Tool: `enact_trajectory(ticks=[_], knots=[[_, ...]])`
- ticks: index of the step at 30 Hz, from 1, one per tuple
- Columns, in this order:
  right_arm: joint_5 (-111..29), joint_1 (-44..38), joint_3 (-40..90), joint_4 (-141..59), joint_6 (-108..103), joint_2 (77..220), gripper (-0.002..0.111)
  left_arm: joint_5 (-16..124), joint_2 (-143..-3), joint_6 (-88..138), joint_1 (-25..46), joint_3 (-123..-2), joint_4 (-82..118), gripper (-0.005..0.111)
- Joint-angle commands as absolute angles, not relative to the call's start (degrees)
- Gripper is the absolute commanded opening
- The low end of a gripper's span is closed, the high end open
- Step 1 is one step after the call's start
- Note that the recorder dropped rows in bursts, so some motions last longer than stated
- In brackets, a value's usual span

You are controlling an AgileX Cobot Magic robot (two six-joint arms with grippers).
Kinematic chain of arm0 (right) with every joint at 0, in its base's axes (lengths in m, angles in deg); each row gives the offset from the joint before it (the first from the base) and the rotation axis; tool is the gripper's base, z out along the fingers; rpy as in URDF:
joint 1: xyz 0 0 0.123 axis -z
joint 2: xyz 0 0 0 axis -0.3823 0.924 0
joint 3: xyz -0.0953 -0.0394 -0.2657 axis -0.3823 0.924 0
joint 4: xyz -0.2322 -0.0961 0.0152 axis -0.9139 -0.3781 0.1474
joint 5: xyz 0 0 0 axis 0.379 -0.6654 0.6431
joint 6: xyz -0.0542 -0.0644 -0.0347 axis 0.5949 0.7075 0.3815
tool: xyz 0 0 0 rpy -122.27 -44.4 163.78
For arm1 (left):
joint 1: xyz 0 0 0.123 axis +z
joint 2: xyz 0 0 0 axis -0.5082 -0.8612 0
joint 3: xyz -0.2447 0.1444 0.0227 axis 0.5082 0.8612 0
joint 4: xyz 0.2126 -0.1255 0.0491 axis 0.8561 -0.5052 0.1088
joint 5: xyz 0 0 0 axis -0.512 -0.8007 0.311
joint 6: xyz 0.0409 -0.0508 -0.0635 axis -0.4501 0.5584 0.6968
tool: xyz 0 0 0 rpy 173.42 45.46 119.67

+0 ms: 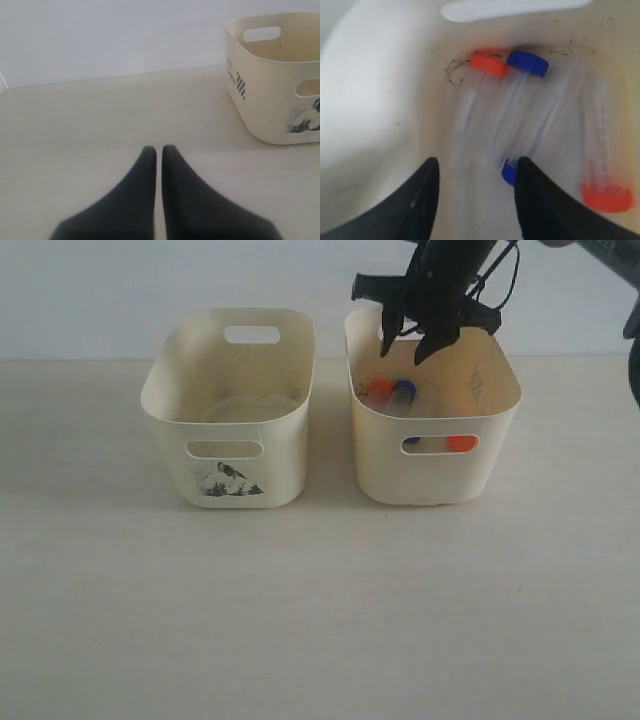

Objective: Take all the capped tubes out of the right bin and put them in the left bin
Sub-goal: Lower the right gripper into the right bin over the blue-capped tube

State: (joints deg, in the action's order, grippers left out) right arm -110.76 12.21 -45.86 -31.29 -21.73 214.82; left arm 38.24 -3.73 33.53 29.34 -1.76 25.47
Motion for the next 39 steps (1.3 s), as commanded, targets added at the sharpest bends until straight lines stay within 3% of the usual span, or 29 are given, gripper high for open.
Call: enact_trajectory(ticks=[1, 12, 17, 39], knots=[[-110.9, 12.2, -46.3, -34.0, -22.8, 216.9, 0.046, 38.8, -3.6, 34.2, 29.4, -2.0, 24.8, 0.004], [-110.9, 11.0, -46.1, -37.5, -25.0, 219.1, 0.046, 38.8, -3.6, 34.2, 29.4, -2.0, 24.8, 0.004], [-110.9, 9.3, -46.1, -41.4, -26.2, 219.1, 0.062, 38.8, -3.6, 34.2, 29.4, -2.0, 24.8, 0.004], [-110.9, 9.2, -46.1, -44.3, -34.7, 224.2, 0.062, 38.8, -3.6, 34.2, 29.4, -2.0, 24.8, 0.004]])
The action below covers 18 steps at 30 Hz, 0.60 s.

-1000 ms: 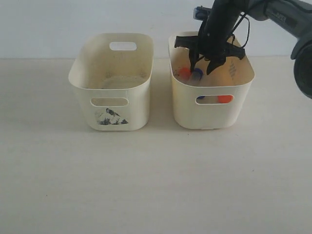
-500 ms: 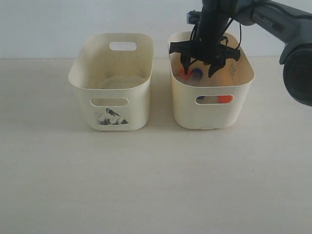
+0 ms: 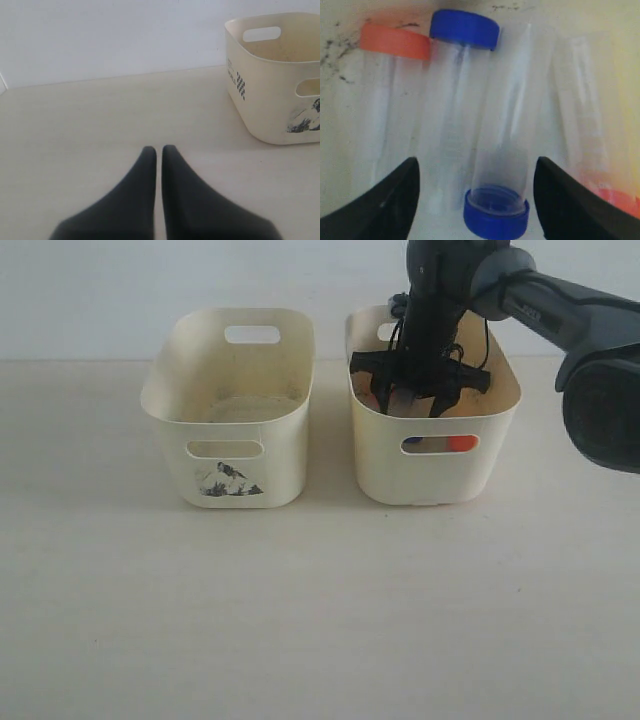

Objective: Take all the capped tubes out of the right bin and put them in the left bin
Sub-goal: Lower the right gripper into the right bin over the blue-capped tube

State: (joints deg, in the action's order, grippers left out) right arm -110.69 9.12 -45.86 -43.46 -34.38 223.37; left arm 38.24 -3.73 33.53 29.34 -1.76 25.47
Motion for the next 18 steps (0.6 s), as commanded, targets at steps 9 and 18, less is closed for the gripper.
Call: enact_trajectory(ticks=[9, 18], knots=[[-110.9, 9.2, -46.1, -44.6, -34.7, 226.3, 0.059, 38.8, -3.6, 34.2, 29.4, -2.0, 24.8, 0.004], [-110.9, 9.2, -46.2, -44.1, -32.0, 225.6, 0.0, 38.8, -3.6, 34.2, 29.4, -2.0, 24.8, 0.004]])
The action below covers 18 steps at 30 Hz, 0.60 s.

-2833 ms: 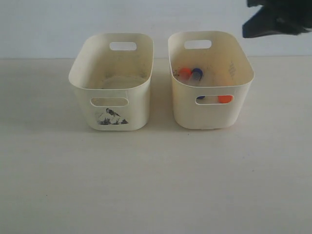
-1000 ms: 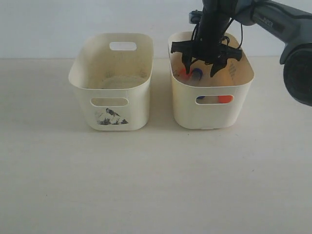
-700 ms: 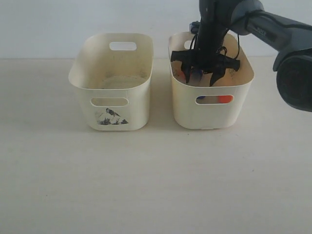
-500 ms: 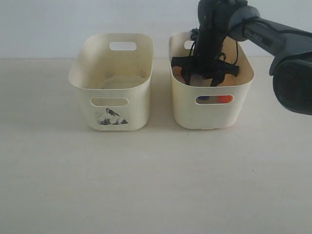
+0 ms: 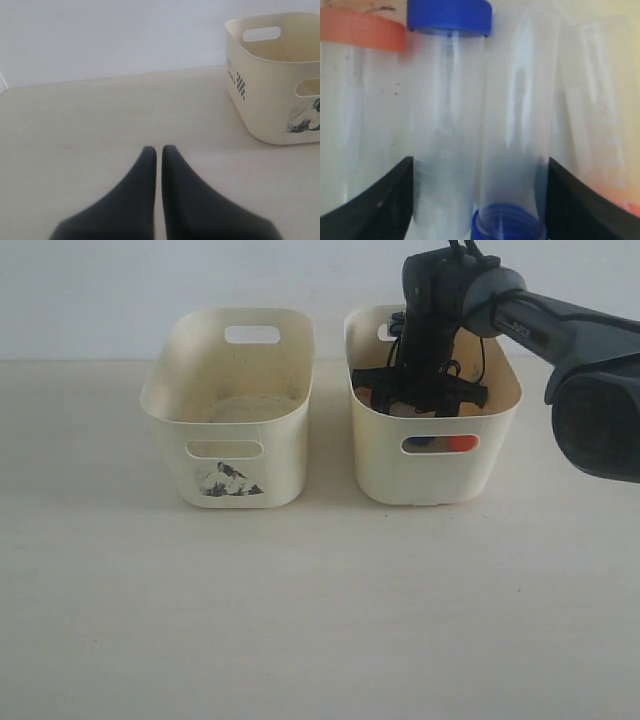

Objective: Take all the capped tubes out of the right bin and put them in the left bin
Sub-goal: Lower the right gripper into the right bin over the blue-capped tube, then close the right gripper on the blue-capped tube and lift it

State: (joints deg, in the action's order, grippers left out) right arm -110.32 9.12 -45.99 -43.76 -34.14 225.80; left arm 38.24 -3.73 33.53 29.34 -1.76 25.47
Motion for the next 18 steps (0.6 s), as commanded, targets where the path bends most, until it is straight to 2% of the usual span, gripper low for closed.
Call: enact_trajectory(ticks=[1, 4, 6, 8, 9, 10, 11, 12, 16, 18], knots=[[-110.9, 9.2, -46.2, -44.1, -32.0, 225.1, 0.0, 38.8, -3.6, 34.2, 29.4, -2.0, 24.8, 0.004], [-110.9, 9.2, -46.2, -44.2, -31.3, 224.0, 0.0, 38.8, -3.6, 34.2, 29.4, -2.0, 24.8, 0.004], [-110.9, 9.2, -46.2, -44.2, -29.3, 223.3, 0.009, 38.8, -3.6, 34.2, 29.4, -2.0, 24.8, 0.004], [-110.9, 9.2, -46.2, -43.9, -28.2, 223.3, 0.037, 38.8, -3.6, 34.2, 29.4, -2.0, 24.8, 0.004], [-110.9, 9.2, -46.2, -43.9, -28.2, 223.3, 0.065, 38.8, -3.6, 34.2, 29.4, -2.0, 24.8, 0.004], [-110.9, 9.2, -46.2, -43.9, -28.2, 223.3, 0.075, 38.8, -3.6, 34.2, 29.4, -2.0, 24.8, 0.004], [-110.9, 9.2, -46.2, -43.9, -28.3, 223.3, 0.078, 38.8, -3.6, 34.2, 29.4, -2.0, 24.8, 0.004], [-110.9, 9.2, -46.2, -43.9, -28.3, 223.2, 0.076, 38.8, -3.6, 34.2, 29.4, -2.0, 24.8, 0.004], [-110.9, 9.2, -46.2, -43.9, -28.4, 222.2, 0.052, 38.8, -3.6, 34.2, 29.4, -2.0, 24.8, 0.004], [-110.9, 9.2, -46.2, -43.9, -28.4, 222.2, 0.035, 38.8, -3.6, 34.2, 29.4, -2.0, 24.8, 0.004]])
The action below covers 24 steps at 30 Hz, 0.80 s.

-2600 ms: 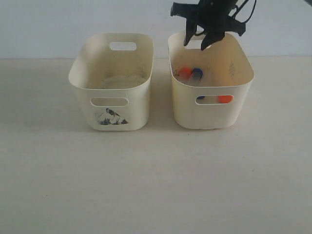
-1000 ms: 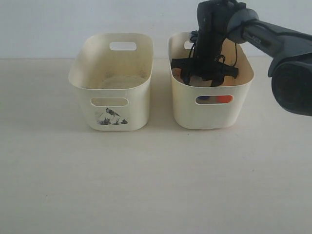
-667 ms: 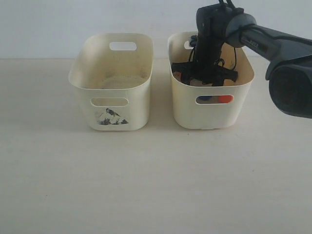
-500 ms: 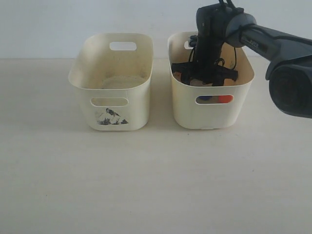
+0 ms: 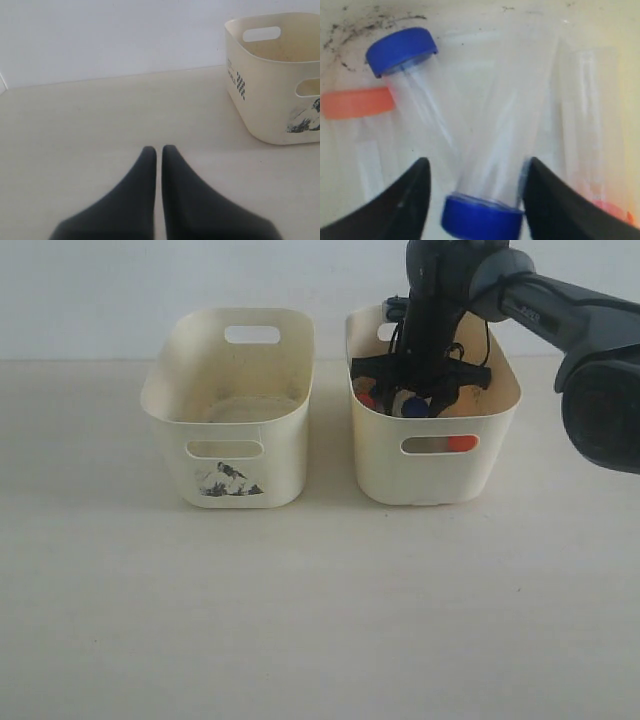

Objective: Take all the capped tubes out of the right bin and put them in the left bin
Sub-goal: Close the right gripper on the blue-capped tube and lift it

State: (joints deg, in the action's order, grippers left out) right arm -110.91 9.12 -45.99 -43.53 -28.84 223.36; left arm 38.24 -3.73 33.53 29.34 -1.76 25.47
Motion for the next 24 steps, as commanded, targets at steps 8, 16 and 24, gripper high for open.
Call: enact_trajectory(ticks=[8, 16, 24], knots=[[-110.9, 9.2, -46.2, -45.7, -28.1, 220.2, 0.0, 38.8, -3.6, 34.2, 29.4, -2.0, 24.8, 0.004], [-110.9, 9.2, -46.2, -47.2, -26.5, 212.8, 0.0, 38.8, -3.6, 34.2, 29.4, -2.0, 24.8, 0.004], [-110.9, 9.2, -46.1, -44.5, -23.6, 203.3, 0.0, 38.8, -3.6, 34.2, 29.4, -2.0, 24.8, 0.004]])
